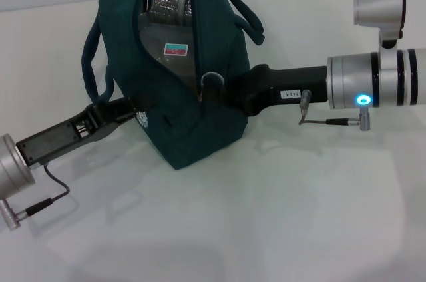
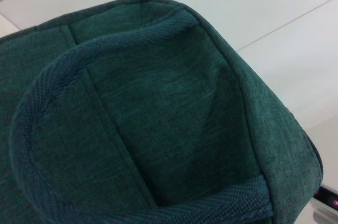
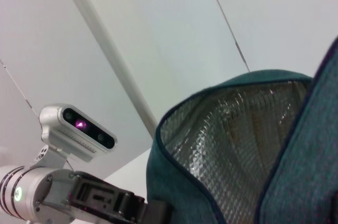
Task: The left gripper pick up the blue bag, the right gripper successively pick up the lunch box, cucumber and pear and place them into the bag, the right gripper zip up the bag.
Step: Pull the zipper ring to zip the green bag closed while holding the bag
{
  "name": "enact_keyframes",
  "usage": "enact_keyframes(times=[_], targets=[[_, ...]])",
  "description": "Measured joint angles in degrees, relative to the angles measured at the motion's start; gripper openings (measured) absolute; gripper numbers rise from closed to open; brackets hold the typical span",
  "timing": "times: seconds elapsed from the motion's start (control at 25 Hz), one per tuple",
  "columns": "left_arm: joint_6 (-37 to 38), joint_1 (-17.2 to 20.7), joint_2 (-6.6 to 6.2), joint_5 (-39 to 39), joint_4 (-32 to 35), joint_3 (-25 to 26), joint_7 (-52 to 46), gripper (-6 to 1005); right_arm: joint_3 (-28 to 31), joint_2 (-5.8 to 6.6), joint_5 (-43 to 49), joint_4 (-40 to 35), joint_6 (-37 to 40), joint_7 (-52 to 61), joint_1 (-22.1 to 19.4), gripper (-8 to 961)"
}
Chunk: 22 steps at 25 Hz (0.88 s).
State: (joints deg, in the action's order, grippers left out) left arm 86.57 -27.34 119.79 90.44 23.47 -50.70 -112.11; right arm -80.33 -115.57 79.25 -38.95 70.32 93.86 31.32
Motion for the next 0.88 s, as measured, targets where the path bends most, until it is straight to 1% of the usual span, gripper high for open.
enact_keyframes(times=[0.52,0.76,0.88], targets=[[0.1,0.1,0.02,0.1,0.0,-0.2,1.4,77,-0.4,0.0,0.1,-0.4,1.2,-0.7,2.1,14],[0.7,0.4,0.05,0.4,-0.1,-0.5,6.3,226,-0.4,0.0,0.1,-0.4,1.8,-0.7,2.2,13],[0.8,0.9,0.1,0.3,-0.1,-1.2,8.2,351,-0.2,0.0,0.0,-0.7,2.3,-0.7,2.2,13]])
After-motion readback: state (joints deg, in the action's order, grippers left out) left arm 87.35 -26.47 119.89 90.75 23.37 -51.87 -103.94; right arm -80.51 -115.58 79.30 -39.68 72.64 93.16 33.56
